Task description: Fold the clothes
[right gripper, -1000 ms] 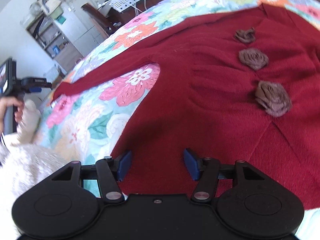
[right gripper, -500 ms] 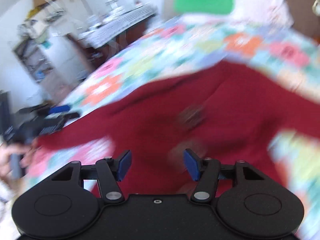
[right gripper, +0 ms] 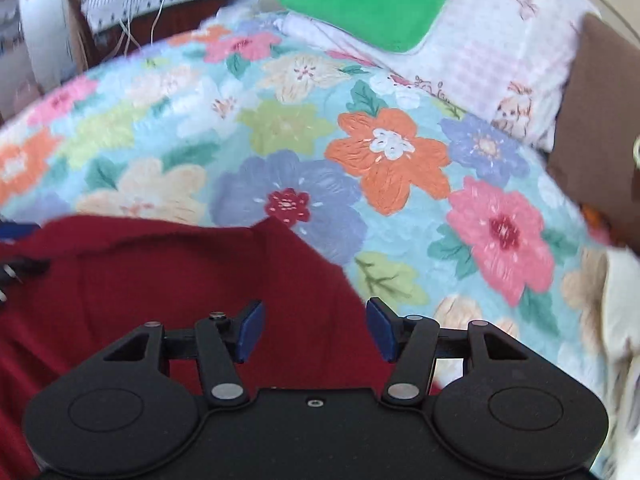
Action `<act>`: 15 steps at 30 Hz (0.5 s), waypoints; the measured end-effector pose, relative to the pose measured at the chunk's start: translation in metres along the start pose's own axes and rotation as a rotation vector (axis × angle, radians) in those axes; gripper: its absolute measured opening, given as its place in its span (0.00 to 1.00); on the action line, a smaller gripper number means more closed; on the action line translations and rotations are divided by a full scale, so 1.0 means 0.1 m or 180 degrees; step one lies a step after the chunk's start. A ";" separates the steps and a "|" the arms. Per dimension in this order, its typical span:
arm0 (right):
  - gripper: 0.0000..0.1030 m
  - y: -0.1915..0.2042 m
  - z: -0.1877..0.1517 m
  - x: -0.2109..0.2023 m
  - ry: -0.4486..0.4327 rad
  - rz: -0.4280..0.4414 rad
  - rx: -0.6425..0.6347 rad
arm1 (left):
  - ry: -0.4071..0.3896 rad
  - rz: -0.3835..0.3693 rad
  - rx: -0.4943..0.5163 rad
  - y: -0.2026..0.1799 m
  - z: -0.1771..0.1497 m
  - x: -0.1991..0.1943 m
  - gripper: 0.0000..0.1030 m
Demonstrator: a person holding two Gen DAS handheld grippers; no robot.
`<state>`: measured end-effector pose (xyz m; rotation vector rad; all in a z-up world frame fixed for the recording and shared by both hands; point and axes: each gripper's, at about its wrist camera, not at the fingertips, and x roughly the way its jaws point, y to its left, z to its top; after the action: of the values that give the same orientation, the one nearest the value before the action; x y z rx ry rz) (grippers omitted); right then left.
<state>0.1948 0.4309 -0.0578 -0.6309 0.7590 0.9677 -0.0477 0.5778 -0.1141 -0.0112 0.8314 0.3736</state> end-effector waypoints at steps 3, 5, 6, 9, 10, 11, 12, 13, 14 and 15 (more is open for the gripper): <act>0.61 -0.08 0.06 0.27 0.0043 0.0056 0.0093 | -0.0020 -0.0006 -0.0224 0.15 0.01 0.03 0.06; 0.61 -0.15 0.07 0.42 0.0035 0.0163 0.0341 | -0.0086 -0.0129 -0.0525 0.32 0.04 0.04 0.06; 0.56 -0.16 0.07 0.45 -0.0001 0.0221 0.0327 | -0.0108 -0.0190 -0.0673 0.41 0.05 0.05 0.05; 0.08 -0.12 0.07 0.55 0.0027 0.0300 0.0181 | -0.0020 -0.0223 -0.0912 0.53 0.11 0.13 0.05; 0.08 -0.15 0.09 0.54 -0.0027 0.0245 0.0237 | 0.0012 -0.0184 -0.0932 0.56 0.15 0.15 0.05; 0.08 -0.18 0.12 0.52 -0.0082 0.0189 0.0294 | 0.0016 -0.0129 -0.0961 0.59 0.23 0.17 0.05; 0.07 -0.24 0.16 0.49 -0.0158 0.0132 0.0429 | 0.0019 -0.0110 -0.1024 0.63 0.30 0.19 0.05; 0.07 -0.31 0.20 0.47 -0.0234 0.0085 0.0550 | 0.0025 -0.0221 -0.1232 0.71 0.34 0.22 0.05; 0.07 -0.38 0.24 0.45 -0.0301 0.0049 0.0683 | 0.0067 -0.0316 -0.1489 0.80 0.38 0.28 0.05; 0.07 -0.44 0.27 0.48 -0.0312 0.0027 0.0772 | 0.0184 -0.0374 -0.1719 0.89 0.40 0.39 0.06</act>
<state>0.2589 0.4552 -0.0747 -0.3670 0.7778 0.8910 -0.0242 0.6799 -0.1027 -0.5728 0.7624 0.4790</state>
